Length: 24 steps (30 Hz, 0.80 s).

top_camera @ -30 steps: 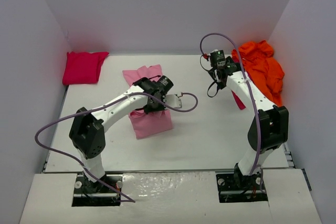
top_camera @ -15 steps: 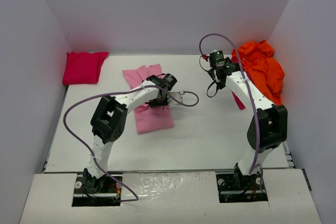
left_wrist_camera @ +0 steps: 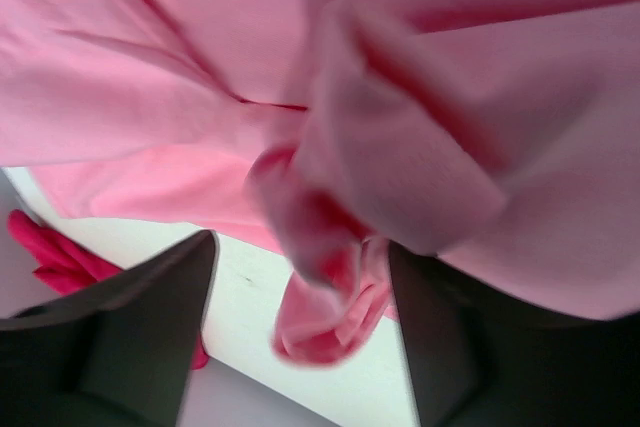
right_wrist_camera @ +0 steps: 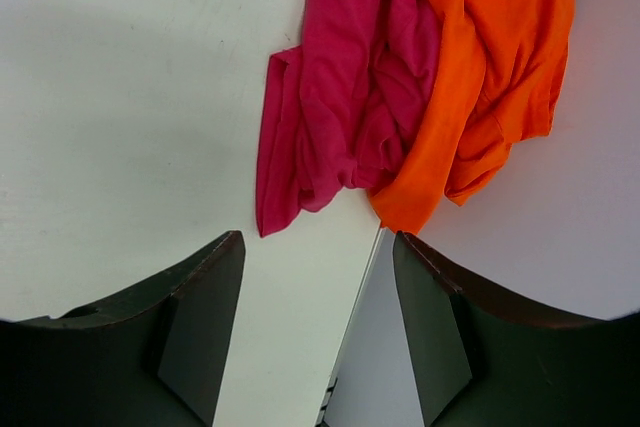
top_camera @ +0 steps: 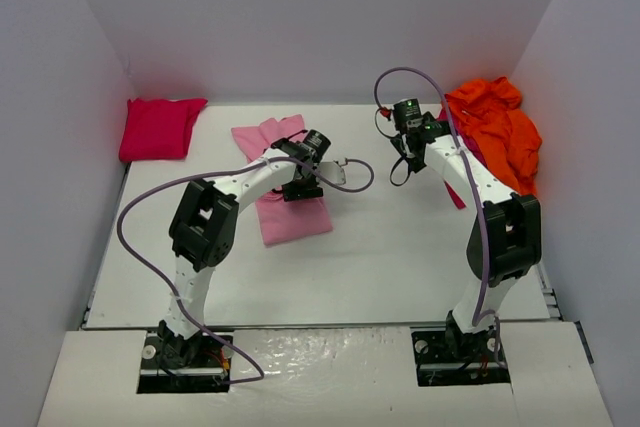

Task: Fold and stack the t-shirts
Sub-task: Fold the tshirt

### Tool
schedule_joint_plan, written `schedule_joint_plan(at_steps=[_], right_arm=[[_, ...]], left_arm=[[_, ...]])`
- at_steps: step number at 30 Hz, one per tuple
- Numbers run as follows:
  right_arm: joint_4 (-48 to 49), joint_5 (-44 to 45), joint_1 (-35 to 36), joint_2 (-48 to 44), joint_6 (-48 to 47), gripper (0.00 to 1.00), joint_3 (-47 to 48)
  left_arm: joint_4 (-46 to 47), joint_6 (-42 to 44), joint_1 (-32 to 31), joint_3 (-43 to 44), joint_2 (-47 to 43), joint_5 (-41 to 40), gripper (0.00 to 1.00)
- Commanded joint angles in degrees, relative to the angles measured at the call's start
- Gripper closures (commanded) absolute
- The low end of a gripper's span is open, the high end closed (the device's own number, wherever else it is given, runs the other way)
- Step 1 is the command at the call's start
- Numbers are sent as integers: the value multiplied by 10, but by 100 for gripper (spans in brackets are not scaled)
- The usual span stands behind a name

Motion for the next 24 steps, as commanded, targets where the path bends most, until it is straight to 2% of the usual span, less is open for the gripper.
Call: schedule_joint_plan(at_steps=[1, 6, 9, 14, 18, 20, 24], right_arm=[[18, 7, 4, -11, 10, 42, 2], [22, 7, 3, -14, 10, 41, -3], [23, 6, 4, -15, 11, 41, -4], [26, 5, 4, -20, 11, 41, -12], [28, 7, 4, -23, 11, 41, -13], [29, 8, 6, -22, 12, 41, -12], [27, 12, 8, -23, 13, 41, -11]], left_arm=[[120, -4, 11, 0, -40, -71, 22], [290, -17, 22, -43, -83, -156, 18], [332, -32, 26, -54, -118, -162, 17], [237, -64, 25, -62, -169, -101, 18], [207, -75, 23, -115, -221, -73, 24], [186, -81, 24, -132, -234, -52, 39], [157, -104, 20, -162, -256, 9, 53]])
